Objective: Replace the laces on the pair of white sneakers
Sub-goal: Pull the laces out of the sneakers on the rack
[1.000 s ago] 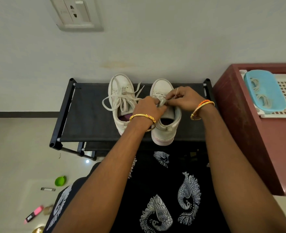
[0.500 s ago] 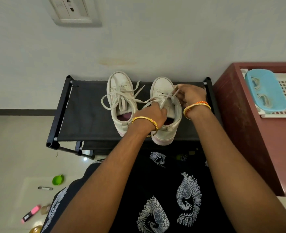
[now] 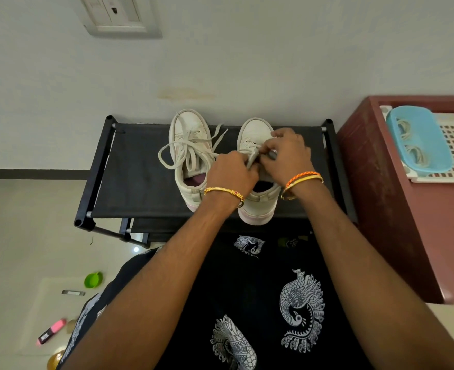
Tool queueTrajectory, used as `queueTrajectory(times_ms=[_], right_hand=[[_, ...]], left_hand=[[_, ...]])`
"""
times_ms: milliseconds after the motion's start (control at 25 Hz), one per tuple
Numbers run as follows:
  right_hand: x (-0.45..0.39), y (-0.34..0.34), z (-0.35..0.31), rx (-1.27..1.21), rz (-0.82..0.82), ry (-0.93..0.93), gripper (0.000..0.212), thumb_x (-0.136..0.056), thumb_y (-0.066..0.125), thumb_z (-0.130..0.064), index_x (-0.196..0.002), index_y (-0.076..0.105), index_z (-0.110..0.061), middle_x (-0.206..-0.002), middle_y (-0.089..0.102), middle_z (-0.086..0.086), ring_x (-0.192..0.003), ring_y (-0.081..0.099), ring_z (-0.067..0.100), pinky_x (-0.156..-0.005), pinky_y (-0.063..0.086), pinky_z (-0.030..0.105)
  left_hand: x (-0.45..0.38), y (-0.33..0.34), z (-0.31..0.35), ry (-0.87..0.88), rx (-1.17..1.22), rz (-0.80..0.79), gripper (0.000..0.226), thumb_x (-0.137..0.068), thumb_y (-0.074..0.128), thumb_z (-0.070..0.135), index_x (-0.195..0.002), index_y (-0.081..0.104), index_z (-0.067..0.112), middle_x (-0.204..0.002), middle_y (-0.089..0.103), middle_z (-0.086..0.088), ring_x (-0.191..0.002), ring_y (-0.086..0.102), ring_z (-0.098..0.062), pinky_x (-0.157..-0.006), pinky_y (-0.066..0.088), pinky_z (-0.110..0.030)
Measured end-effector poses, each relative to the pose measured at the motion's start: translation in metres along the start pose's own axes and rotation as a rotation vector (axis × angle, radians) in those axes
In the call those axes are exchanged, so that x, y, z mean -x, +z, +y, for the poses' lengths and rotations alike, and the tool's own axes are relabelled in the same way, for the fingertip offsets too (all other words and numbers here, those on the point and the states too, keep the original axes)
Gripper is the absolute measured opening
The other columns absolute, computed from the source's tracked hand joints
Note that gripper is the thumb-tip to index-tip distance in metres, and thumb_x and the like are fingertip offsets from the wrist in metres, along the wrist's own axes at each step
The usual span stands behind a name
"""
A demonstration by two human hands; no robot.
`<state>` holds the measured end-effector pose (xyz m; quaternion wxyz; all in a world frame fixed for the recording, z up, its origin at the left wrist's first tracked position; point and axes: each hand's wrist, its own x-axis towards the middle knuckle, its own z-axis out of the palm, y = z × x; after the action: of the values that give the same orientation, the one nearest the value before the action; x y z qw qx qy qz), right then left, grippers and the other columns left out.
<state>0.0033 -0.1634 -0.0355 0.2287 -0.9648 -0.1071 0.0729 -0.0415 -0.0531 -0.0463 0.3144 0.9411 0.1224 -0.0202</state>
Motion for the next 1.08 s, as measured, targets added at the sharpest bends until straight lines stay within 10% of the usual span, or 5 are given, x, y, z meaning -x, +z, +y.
queueTrajectory(times_ms=[280,480,600,760,1080], right_hand=[[-0.003,-0.017,0.003,-0.902,0.070,0.160,0.024,-0.082,0.065,-0.001,-0.066,0.060,-0.018,-0.084,0.060,0.002,-0.085,0.058,0.003,-0.068,0.044,0.008],[-0.009,-0.030,0.007,-1.520,0.076,0.282,0.021,-0.091,0.052,-0.005,-0.075,0.053,-0.018,-0.069,0.066,-0.005,-0.066,0.060,0.009,-0.063,0.048,0.025],[-0.012,-0.025,0.009,-1.066,0.239,0.203,0.016,-0.081,0.060,-0.010,-0.074,0.056,-0.023,-0.068,0.058,-0.007,-0.061,0.054,0.002,-0.063,0.045,0.026],[-0.001,-0.007,0.010,-0.093,0.019,0.000,0.016,-0.082,0.061,-0.021,-0.097,0.068,-0.024,-0.116,0.048,0.004,-0.117,0.041,0.024,-0.102,0.034,0.041],[0.014,-0.009,-0.005,-0.053,0.034,0.057,0.009,-0.084,0.066,-0.022,-0.091,0.071,-0.022,-0.142,0.033,0.000,-0.130,0.031,0.022,-0.108,0.018,0.039]], left_hand=[[0.006,0.002,0.005,-0.069,-0.080,0.041,0.027,-0.092,0.047,0.030,-0.095,0.069,0.015,-0.073,0.052,0.000,-0.068,0.045,-0.020,-0.060,0.032,-0.030],[0.006,0.003,0.006,-0.096,-0.083,0.013,0.030,-0.093,0.043,0.034,-0.100,0.067,0.016,-0.076,0.055,-0.002,-0.069,0.046,-0.021,-0.061,0.034,-0.030],[0.004,0.005,0.005,-0.090,-0.134,-0.072,0.035,-0.095,0.036,0.035,-0.110,0.058,0.013,-0.096,0.064,-0.010,-0.079,0.052,-0.026,-0.066,0.034,-0.032],[0.001,0.005,0.004,-0.076,-0.154,-0.150,0.036,-0.097,0.033,0.034,-0.118,0.050,0.011,-0.110,0.062,-0.015,-0.099,0.057,-0.035,-0.071,0.035,-0.033],[0.000,0.000,0.012,-0.145,-0.130,-0.206,0.035,-0.096,0.037,0.029,-0.121,0.049,0.007,-0.119,0.058,-0.017,-0.107,0.055,-0.036,-0.075,0.036,-0.035]])
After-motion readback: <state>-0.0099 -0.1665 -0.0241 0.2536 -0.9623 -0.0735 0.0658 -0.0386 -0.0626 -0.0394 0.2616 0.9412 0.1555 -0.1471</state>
